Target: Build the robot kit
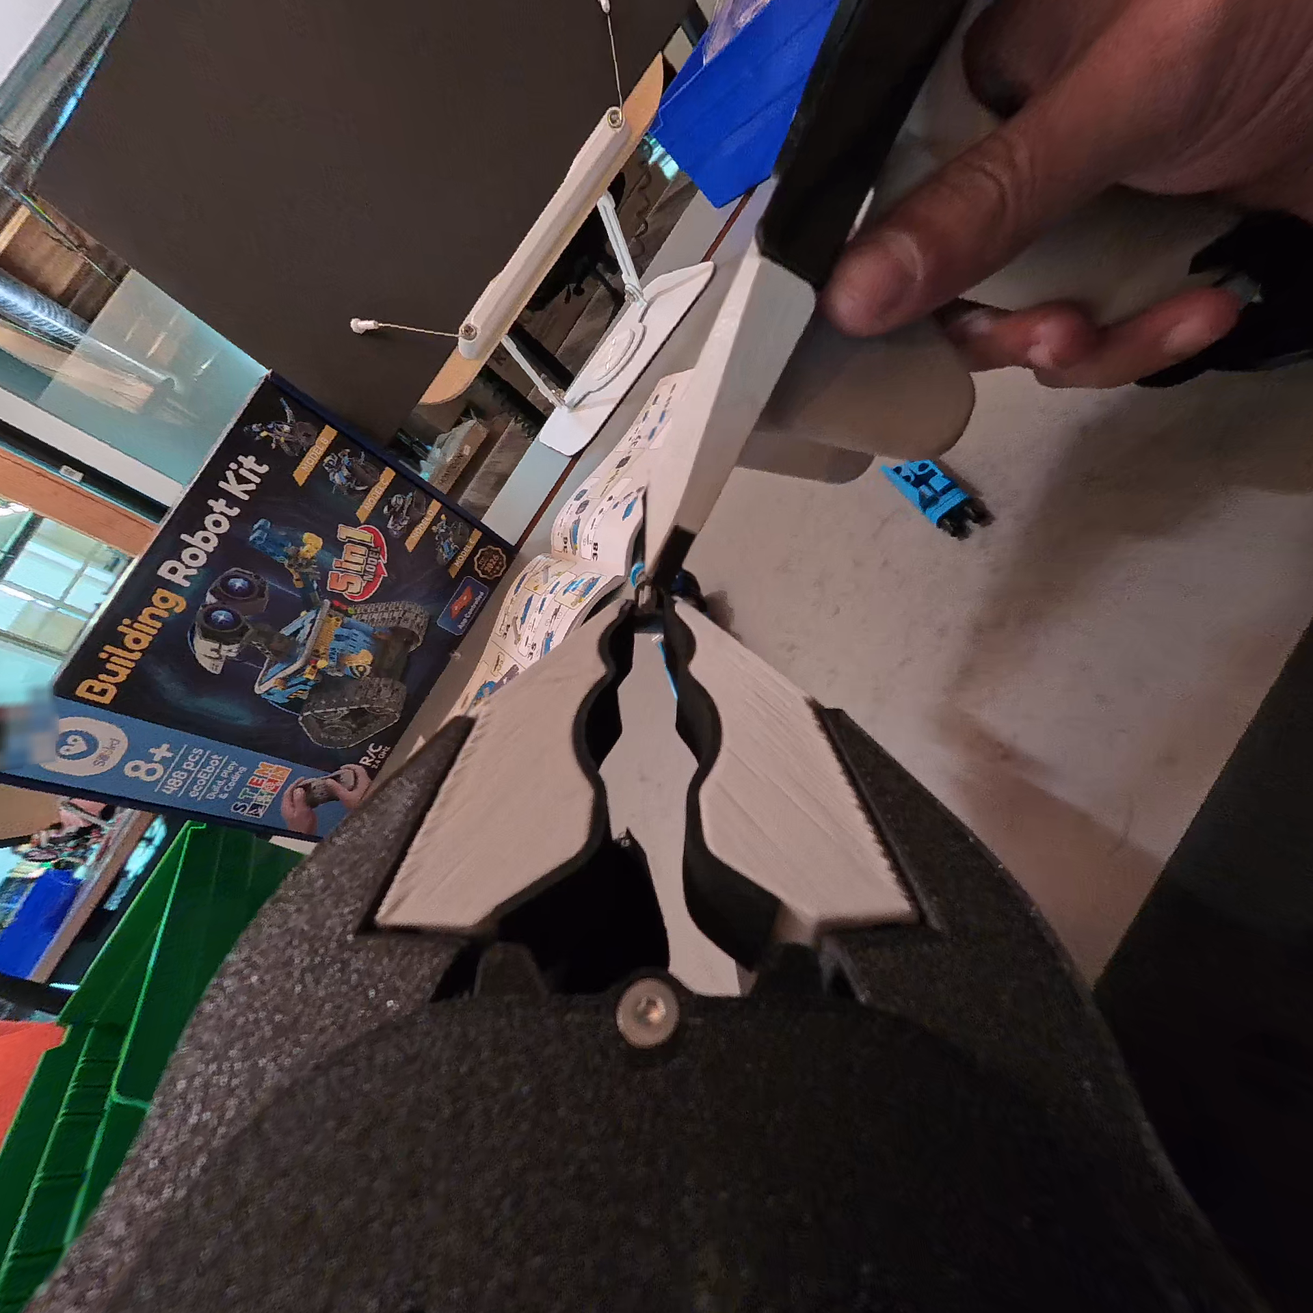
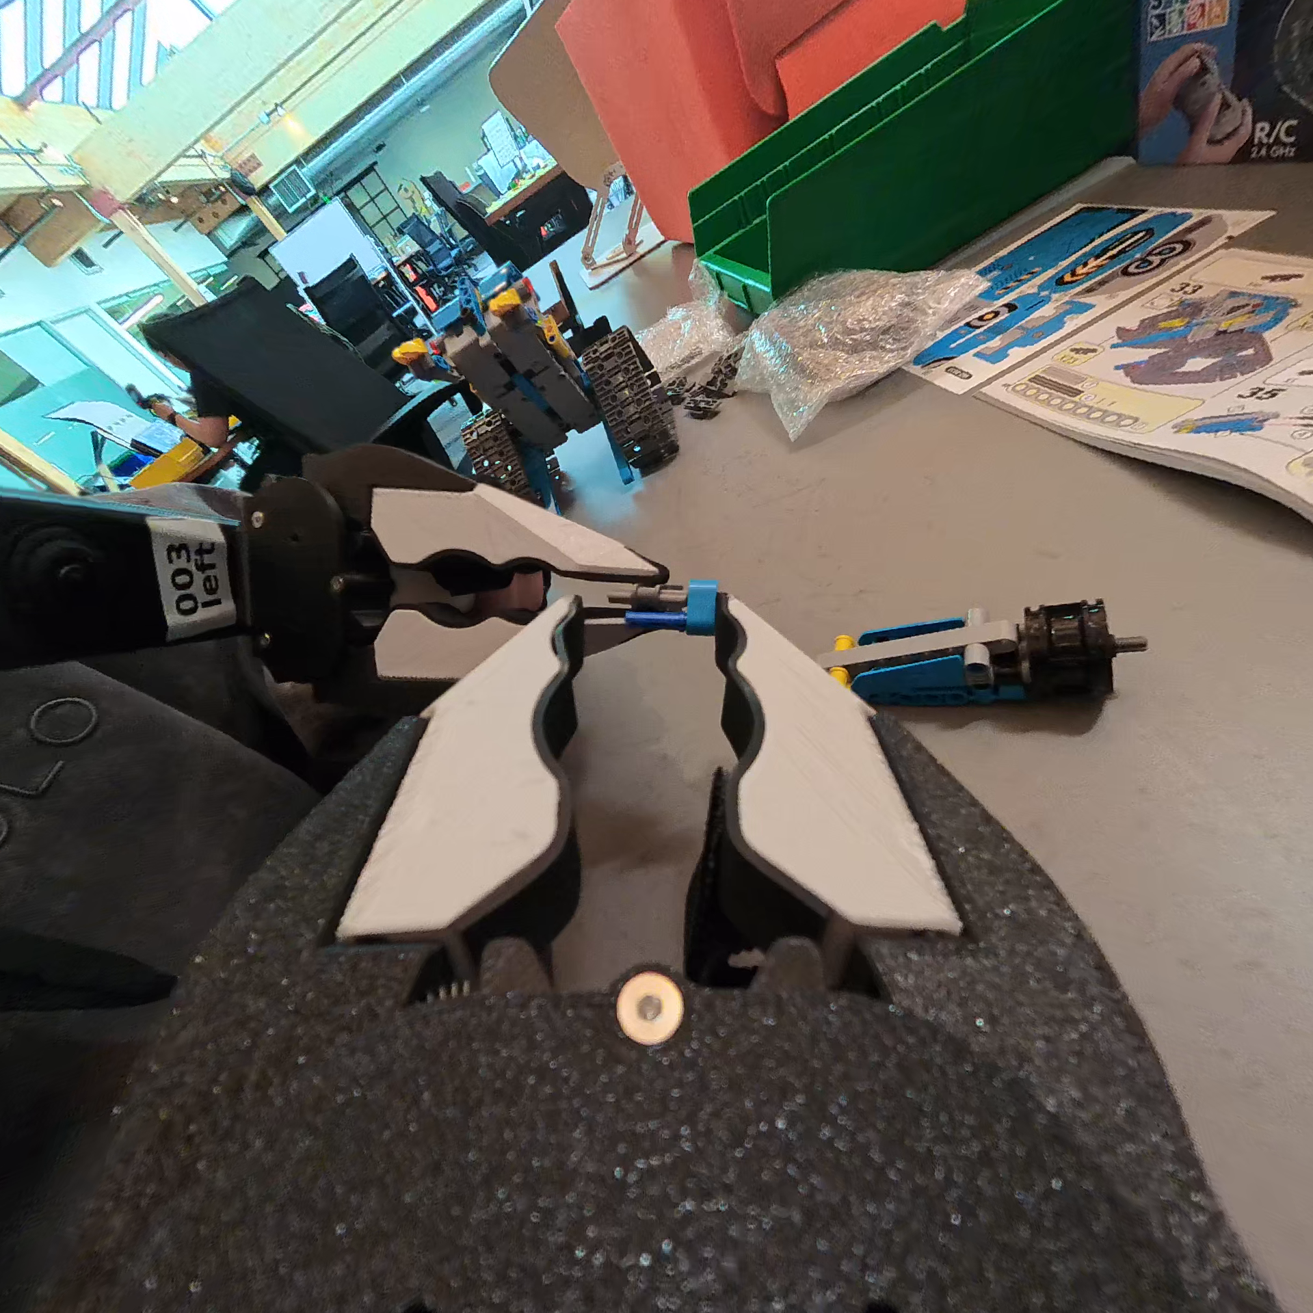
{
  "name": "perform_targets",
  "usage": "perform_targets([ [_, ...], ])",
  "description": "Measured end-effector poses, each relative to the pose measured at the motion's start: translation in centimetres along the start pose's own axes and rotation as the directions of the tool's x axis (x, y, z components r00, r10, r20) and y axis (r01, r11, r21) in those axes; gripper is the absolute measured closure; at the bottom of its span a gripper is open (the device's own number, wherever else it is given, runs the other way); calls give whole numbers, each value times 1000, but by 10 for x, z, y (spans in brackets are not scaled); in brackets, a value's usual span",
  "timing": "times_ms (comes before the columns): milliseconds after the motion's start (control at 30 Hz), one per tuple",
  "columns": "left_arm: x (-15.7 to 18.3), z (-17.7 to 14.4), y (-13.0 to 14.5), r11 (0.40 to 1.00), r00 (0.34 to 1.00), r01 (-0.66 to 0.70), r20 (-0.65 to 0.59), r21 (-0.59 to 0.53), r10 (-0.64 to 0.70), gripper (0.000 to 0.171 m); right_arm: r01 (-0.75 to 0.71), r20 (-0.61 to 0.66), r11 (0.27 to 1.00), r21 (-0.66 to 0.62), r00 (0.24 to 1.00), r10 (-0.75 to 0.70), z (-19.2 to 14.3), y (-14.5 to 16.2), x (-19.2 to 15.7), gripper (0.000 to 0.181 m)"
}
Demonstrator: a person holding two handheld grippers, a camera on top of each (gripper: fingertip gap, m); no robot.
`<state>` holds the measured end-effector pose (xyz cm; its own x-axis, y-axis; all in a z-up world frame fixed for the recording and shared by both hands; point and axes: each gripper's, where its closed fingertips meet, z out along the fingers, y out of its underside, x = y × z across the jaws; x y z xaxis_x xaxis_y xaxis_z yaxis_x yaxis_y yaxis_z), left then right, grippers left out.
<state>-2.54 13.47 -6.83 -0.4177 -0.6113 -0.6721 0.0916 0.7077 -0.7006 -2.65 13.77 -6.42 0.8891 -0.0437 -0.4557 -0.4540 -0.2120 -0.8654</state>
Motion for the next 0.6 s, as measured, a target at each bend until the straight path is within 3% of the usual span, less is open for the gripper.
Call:
perform_targets([
  [200, 0, -1, -4, 1000, 1000, -7, 25, -4, 8, 164, -11, -21, 1000, 4, 1000, 12, -1, 0, 4, 155],
  [600, -2, -9, -14, 988, 992, 122, -53, 89, -118, 164, -81, 123, 995, 51, 990, 74, -7, -7, -8, 157],
])
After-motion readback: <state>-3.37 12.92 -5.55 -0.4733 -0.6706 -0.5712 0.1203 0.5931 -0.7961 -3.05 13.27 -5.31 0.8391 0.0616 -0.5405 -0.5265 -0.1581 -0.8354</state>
